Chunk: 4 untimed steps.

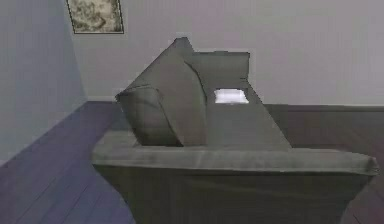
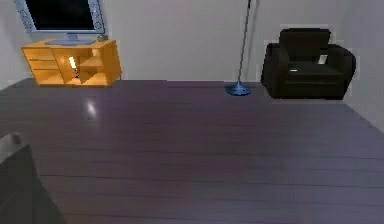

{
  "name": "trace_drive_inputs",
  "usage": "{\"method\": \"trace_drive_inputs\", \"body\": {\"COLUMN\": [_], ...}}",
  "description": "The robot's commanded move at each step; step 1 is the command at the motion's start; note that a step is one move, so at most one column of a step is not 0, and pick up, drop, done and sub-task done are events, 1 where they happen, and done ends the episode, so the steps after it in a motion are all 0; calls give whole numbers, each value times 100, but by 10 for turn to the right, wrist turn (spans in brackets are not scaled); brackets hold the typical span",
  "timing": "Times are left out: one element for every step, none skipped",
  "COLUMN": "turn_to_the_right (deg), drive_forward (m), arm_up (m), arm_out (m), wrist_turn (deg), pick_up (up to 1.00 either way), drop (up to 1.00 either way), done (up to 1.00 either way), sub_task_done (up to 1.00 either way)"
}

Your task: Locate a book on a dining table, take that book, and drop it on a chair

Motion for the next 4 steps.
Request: {"method": "trace_drive_inputs", "body": {"turn_to_the_right": [-450, -450, -450, -450], "drive_forward": [0, 0, 0, 0], "arm_up": [0, 0, 0, 0], "arm_out": [0, 0, 0, 0], "wrist_turn": [0, 0, 0, 0], "pick_up": [0, 0, 0, 0], "drop": [0, 0, 0, 0], "done": [0, 0, 0, 0], "sub_task_done": [0, 0, 0, 0]}}
